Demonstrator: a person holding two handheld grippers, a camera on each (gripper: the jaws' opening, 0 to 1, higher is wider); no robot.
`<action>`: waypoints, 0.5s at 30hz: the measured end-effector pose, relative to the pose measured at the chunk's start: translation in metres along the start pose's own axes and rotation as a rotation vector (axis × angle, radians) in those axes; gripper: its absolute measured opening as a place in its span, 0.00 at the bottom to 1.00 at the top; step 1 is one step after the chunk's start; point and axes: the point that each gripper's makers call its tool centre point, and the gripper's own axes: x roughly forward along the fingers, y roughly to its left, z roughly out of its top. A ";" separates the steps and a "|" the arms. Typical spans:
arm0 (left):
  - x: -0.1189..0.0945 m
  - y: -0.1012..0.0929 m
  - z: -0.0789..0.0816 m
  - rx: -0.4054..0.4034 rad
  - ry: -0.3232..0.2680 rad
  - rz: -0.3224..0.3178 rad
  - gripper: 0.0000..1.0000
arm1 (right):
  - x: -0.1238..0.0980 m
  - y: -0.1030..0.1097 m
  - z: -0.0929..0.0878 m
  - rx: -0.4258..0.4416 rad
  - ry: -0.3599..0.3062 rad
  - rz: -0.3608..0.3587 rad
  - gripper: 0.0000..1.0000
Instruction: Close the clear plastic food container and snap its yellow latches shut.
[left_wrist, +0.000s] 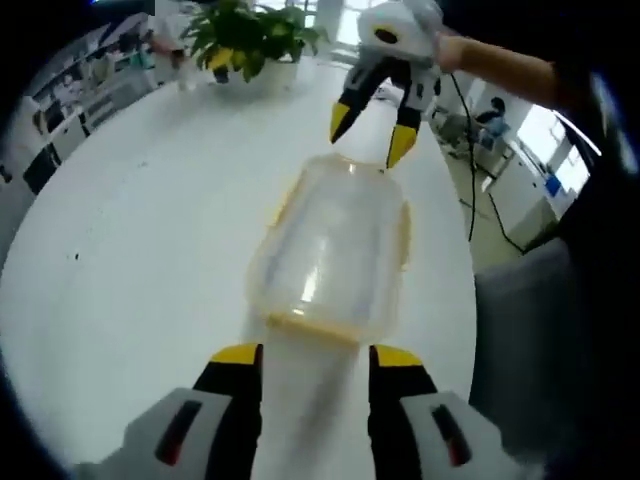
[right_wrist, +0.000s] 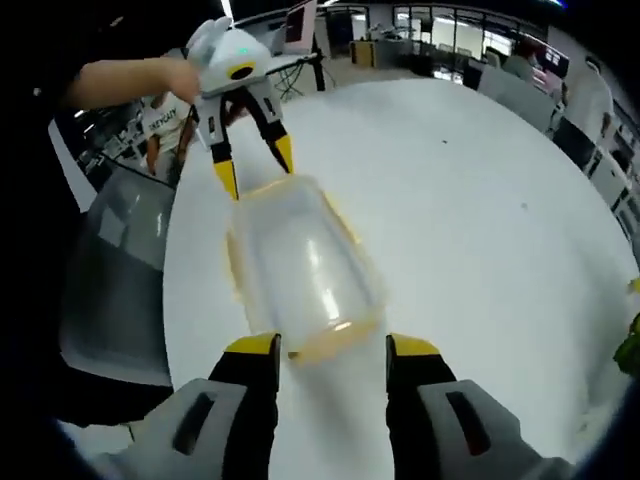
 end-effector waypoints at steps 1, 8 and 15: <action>-0.001 -0.002 -0.001 -0.073 -0.014 -0.001 0.36 | -0.001 0.004 0.001 0.061 -0.017 0.013 0.39; -0.004 0.002 -0.002 -0.356 -0.126 0.007 0.33 | -0.001 0.008 -0.003 0.151 -0.059 -0.015 0.38; -0.002 -0.001 0.000 -0.541 -0.207 0.008 0.28 | 0.004 0.013 -0.004 0.266 -0.103 -0.012 0.34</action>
